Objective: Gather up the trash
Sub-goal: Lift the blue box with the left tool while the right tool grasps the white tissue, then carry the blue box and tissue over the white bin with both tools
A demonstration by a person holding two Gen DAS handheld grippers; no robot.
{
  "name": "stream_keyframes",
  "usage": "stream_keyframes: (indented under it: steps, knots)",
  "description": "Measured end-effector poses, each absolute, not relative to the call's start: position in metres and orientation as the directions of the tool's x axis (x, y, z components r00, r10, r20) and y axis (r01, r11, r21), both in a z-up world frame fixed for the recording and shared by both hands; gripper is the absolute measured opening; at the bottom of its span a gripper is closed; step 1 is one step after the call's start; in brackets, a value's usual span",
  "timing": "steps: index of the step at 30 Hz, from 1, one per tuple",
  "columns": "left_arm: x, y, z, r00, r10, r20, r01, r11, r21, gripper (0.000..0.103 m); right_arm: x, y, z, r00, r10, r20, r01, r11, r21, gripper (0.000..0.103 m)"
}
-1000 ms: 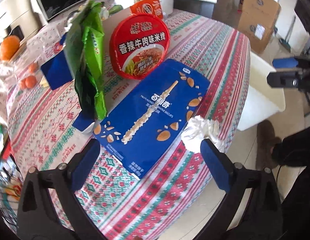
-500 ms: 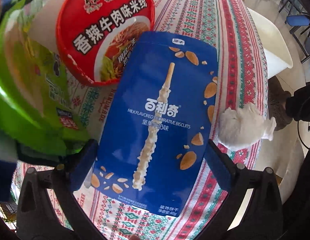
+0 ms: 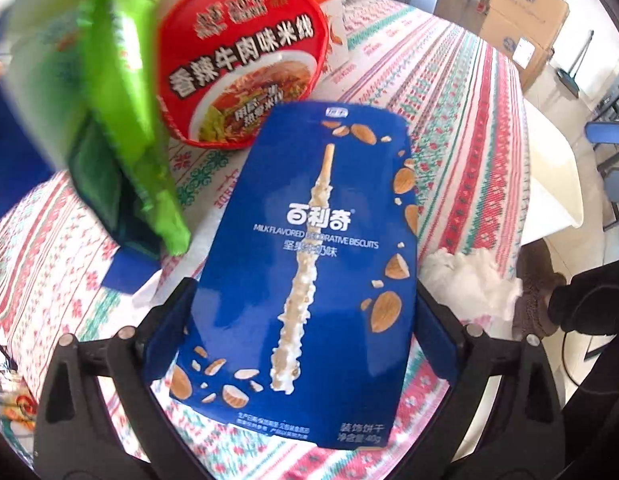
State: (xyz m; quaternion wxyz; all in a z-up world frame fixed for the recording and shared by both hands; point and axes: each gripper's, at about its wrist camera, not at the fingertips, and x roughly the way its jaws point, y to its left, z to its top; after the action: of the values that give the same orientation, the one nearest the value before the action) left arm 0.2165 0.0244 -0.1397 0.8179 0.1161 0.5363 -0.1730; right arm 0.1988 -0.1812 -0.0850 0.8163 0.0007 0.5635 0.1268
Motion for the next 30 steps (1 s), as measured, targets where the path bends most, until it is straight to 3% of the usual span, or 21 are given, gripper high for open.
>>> stream_keyframes:
  steps: [7, 10, 19, 21, 25, 26, 30]
  knots:
    - [0.171, 0.033, -0.099, 0.452, -0.18, -0.874, 0.315, 0.948, -0.033, 0.097, 0.205, -0.169, -0.091, 0.322, 0.254, -0.912, -0.198, 0.96, 0.197, 0.103]
    - [0.152, 0.048, -0.088, 0.471, -0.188, -0.862, 0.276, 0.959, -0.058, 0.097, 0.207, -0.151, -0.1, 0.286, 0.298, -0.911, -0.224, 0.945, 0.238, 0.098]
    - [0.106, 0.097, -0.077, 0.535, -0.169, -0.828, 0.193, 0.978, -0.075, 0.096, 0.21, -0.091, -0.13, 0.199, 0.396, -0.896, -0.278, 0.9, 0.336, 0.073]
    - [0.102, 0.101, -0.079, 0.538, -0.166, -0.826, 0.188, 0.979, -0.074, 0.096, 0.211, -0.081, -0.138, 0.181, 0.389, -0.904, -0.28, 0.901, 0.332, 0.058]
    - [0.095, 0.111, -0.082, 0.538, -0.164, -0.827, 0.181, 0.981, -0.077, 0.096, 0.216, -0.069, -0.154, 0.157, 0.42, -0.894, -0.27, 0.889, 0.37, 0.043]
    - [0.096, 0.113, -0.083, 0.538, -0.168, -0.826, 0.178, 0.981, -0.084, 0.096, 0.216, -0.067, -0.154, 0.15, 0.455, -0.878, -0.272, 0.873, 0.406, 0.029]
    - [0.097, 0.119, -0.086, 0.533, -0.18, -0.827, 0.155, 0.981, -0.114, 0.096, 0.213, -0.06, -0.15, 0.172, 0.433, -0.885, -0.293, 0.88, 0.374, 0.024]
